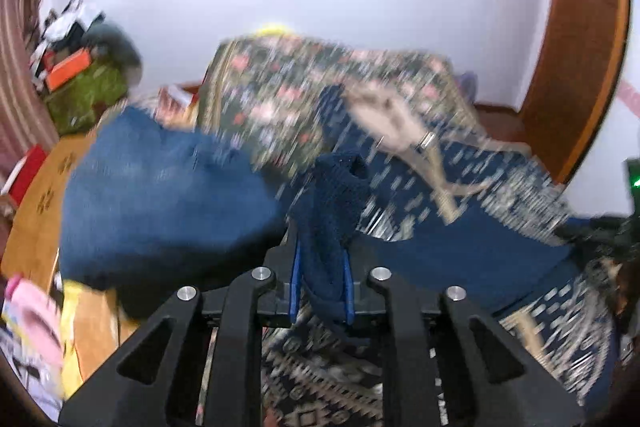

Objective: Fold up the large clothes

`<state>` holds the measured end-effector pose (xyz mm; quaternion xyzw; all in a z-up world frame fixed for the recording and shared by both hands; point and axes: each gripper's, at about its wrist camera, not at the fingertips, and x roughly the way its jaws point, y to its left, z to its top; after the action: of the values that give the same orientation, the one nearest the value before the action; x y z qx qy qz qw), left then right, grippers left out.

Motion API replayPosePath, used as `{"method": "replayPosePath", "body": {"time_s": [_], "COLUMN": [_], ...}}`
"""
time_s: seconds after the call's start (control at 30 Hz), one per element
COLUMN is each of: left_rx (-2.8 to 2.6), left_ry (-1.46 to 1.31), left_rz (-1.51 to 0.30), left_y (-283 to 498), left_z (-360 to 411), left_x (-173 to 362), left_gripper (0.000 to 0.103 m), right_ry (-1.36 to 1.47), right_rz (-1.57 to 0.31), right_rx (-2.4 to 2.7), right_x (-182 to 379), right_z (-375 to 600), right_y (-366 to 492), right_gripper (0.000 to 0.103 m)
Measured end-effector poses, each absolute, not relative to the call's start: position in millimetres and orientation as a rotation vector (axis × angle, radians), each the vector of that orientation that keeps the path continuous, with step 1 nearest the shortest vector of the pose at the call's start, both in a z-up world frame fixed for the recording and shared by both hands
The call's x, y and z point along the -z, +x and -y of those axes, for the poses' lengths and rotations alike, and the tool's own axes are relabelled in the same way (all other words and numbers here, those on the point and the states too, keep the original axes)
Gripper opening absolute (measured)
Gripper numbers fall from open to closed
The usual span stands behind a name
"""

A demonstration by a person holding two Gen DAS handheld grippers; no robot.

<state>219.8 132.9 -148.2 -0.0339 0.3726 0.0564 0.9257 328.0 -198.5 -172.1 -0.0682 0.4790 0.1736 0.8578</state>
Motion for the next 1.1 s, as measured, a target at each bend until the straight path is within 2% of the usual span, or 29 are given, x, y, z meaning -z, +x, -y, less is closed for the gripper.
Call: {"method": "replayPosePath", "body": {"time_s": [0.17,0.2,0.27,0.3,0.43,0.6,0.67,0.7,0.93,1.1], "left_rx": [-0.2,-0.197,-0.202,-0.21,-0.219,-0.209,-0.192,-0.184,-0.097,-0.048], "left_ry": [-0.093,-0.122,-0.179,-0.187,-0.159,-0.09,-0.082,-0.079,-0.036,-0.033], "left_rz": [-0.924,-0.947,-0.992,-1.008,-1.073,-1.012,-0.944,-0.908,-0.743,-0.699], "left_y": [211,207,198,194,183,188,194,198,256,316], "left_z": [-157,-162,-173,-175,-179,-182,-182,-181,-162,-149], "left_x": [202,211,228,234,248,209,183,169,99,72], "left_gripper": [0.021,0.023,0.038,0.039,0.04,0.041,0.05,0.05,0.05,0.051], "right_ry": [-0.145,-0.138,-0.125,-0.124,-0.15,-0.176,-0.164,-0.158,-0.117,-0.171], "right_rz": [-1.014,-1.015,-1.016,-1.016,-1.02,-1.069,-1.065,-1.056,-0.94,-0.836], "right_rx": [-0.362,-0.363,-0.364,-0.361,-0.349,-0.38,-0.402,-0.407,-0.446,-0.433], "right_x": [171,171,171,171,171,162,153,149,99,72], "right_z": [200,201,202,202,197,192,192,192,181,154], "right_y": [328,329,328,328,325,332,335,336,363,395], "right_gripper": [0.045,0.045,0.045,0.045,0.046,0.048,0.048,0.048,0.048,0.048]}}
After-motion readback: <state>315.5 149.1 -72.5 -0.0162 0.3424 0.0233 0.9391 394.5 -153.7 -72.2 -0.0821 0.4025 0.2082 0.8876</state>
